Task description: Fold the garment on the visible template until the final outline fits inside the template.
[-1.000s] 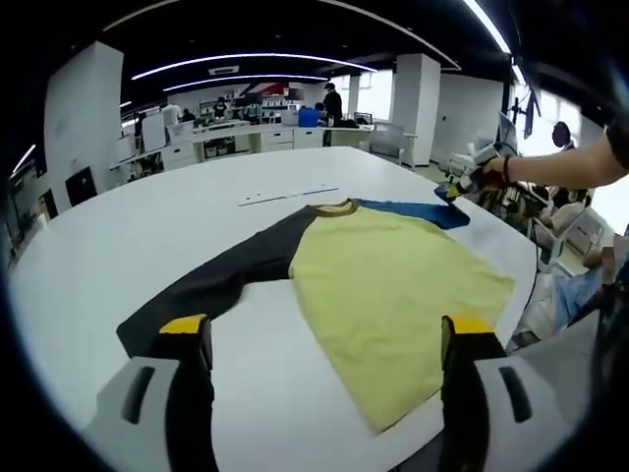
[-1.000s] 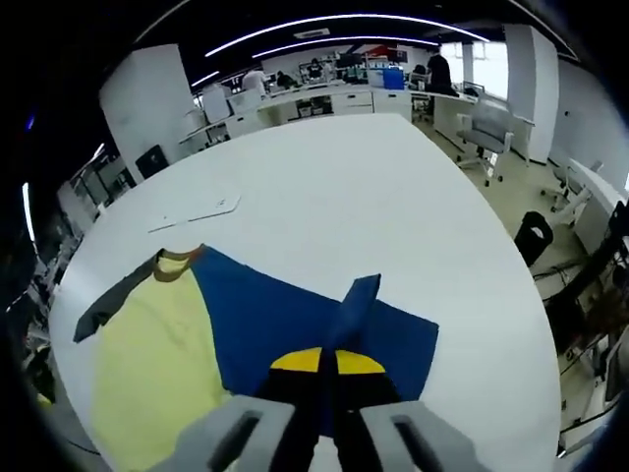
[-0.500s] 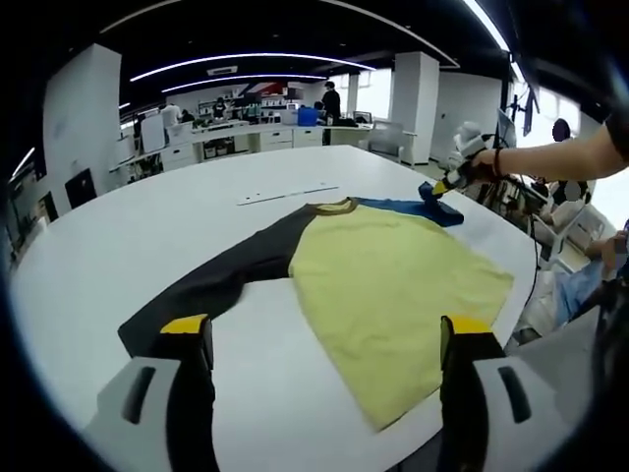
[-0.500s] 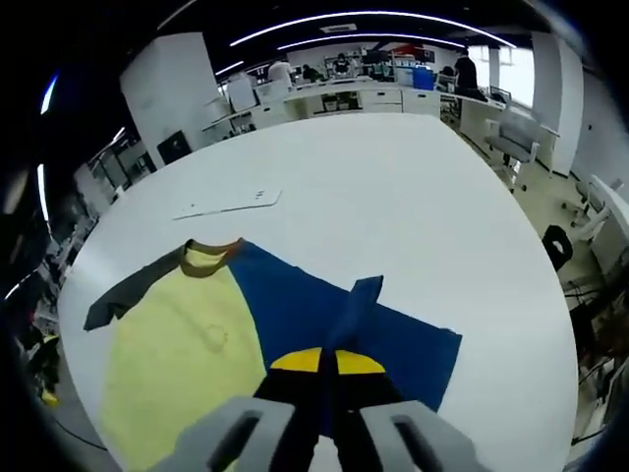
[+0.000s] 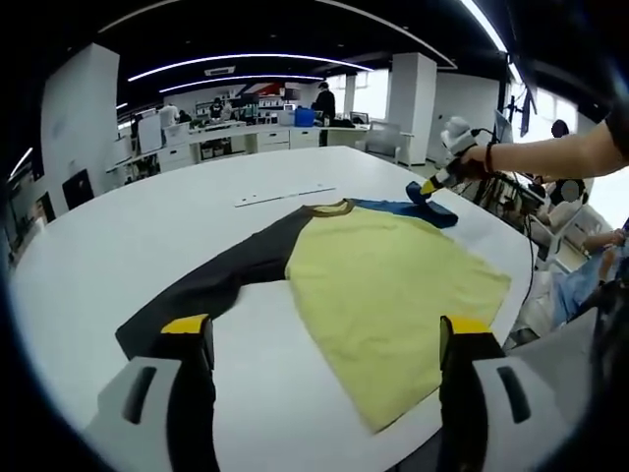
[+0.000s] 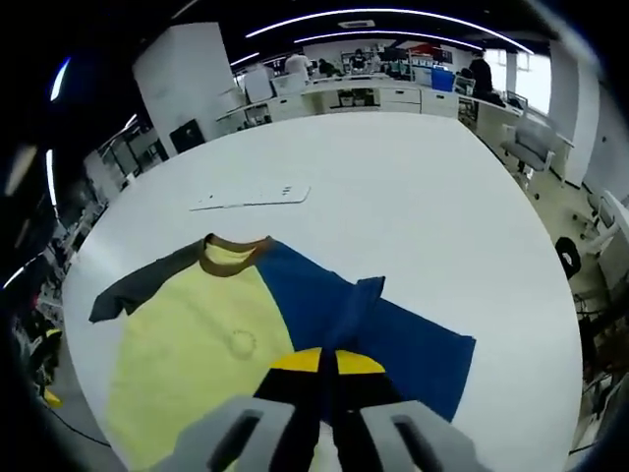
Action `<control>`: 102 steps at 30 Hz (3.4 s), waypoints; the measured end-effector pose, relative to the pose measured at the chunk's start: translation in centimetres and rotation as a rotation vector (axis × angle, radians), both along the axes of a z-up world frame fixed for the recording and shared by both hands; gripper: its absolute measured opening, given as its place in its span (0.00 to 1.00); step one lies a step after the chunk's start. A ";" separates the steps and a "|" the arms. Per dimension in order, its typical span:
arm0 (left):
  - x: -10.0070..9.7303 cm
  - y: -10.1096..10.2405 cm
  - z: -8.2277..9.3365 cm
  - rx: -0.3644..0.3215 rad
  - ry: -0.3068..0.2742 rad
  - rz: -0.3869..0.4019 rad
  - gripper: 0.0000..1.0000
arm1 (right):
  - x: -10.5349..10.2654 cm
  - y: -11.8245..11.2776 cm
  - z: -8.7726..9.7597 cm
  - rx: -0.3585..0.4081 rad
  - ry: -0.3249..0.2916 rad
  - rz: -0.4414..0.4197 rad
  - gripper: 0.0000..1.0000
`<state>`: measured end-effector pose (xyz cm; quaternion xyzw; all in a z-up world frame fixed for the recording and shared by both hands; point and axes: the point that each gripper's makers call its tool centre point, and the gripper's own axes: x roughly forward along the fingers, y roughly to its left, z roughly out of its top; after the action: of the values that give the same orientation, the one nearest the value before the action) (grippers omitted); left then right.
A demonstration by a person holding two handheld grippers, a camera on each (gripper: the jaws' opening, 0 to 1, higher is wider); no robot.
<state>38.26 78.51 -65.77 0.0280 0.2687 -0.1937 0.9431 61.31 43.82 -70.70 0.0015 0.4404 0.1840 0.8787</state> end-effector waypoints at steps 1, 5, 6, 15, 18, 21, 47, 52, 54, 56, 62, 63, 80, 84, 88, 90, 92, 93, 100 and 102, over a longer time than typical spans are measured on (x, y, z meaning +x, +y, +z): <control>0.0 0.0 0.0 0.002 0.001 -0.004 0.93 | 0.0 0.2 0.1 0.001 0.000 0.004 0.00; 0.0 -0.2 0.1 0.003 0.000 -0.007 0.92 | 0.0 1.3 0.5 0.000 -0.002 0.029 0.00; 0.0 -0.2 0.1 0.001 -0.002 -0.008 0.92 | 0.0 1.6 0.6 0.000 -0.003 0.034 0.00; 0.0 -0.4 -0.1 -0.003 0.001 -0.014 0.92 | 0.2 4.3 1.4 0.009 -0.012 0.076 0.00; 0.1 -0.4 0.0 -0.012 -0.004 -0.013 0.92 | 0.1 5.1 1.4 0.015 -0.007 0.094 0.00; 0.1 -0.3 0.1 -0.014 -0.006 -0.013 0.92 | 0.1 5.7 1.4 0.009 -0.004 0.109 0.00; 0.3 -0.4 0.0 -0.026 -0.005 -0.029 0.91 | -0.1 15.2 3.0 0.001 -0.063 0.295 0.00; 0.4 -0.5 -0.1 -0.026 -0.002 -0.031 0.91 | -0.8 17.4 3.1 0.000 -0.075 0.341 0.00; 0.3 -0.5 -0.1 -0.026 0.000 -0.031 0.91 | -1.1 18.1 3.1 0.008 -0.069 0.351 0.00; 0.3 -0.5 -0.2 -0.028 0.004 -0.031 0.91 | -1.6 18.9 3.2 0.009 -0.064 0.376 0.00; 0.2 -0.4 -0.5 -0.027 0.009 -0.028 0.91 | -2.0 20.5 3.3 0.000 -0.081 0.405 0.00; 0.2 -0.4 -0.5 -0.029 0.010 -0.027 0.91 | -2.1 20.8 3.3 0.002 -0.082 0.408 0.00; -0.2 -0.1 -1.2 -0.038 0.029 -0.013 0.90 | -4.0 25.0 3.7 0.045 -0.101 0.477 0.00; -0.3 -0.2 -1.4 -0.049 0.037 -0.013 0.90 | -4.5 25.6 3.8 0.048 -0.111 0.498 0.00; -0.2 -0.2 -1.3 -0.049 0.035 -0.013 0.90 | -5.0 26.1 3.2 0.048 -0.111 0.520 0.00; -0.2 -0.1 -1.1 -0.049 0.030 -0.009 0.90 | -5.2 26.4 2.9 0.059 -0.103 0.524 0.00; -0.2 0.0 -1.1 -0.049 0.030 -0.006 0.90 | -5.5 26.6 2.5 0.064 -0.101 0.527 0.00; -0.2 0.1 -1.1 -0.048 0.030 -0.005 0.90 | -5.5 26.7 2.4 0.068 -0.104 0.528 0.00; -0.5 0.2 -1.3 -0.047 0.035 0.005 0.90 | -6.0 27.4 0.8 0.074 -0.094 0.529 0.00; -0.6 0.3 -1.4 -0.050 0.036 0.009 0.90 | -6.1 27.8 0.3 0.092 -0.093 0.527 0.00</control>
<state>37.63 78.81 -67.16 -0.0003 0.2806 -0.1965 0.9395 55.22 71.64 -70.37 -0.0819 0.3761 0.4262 0.8186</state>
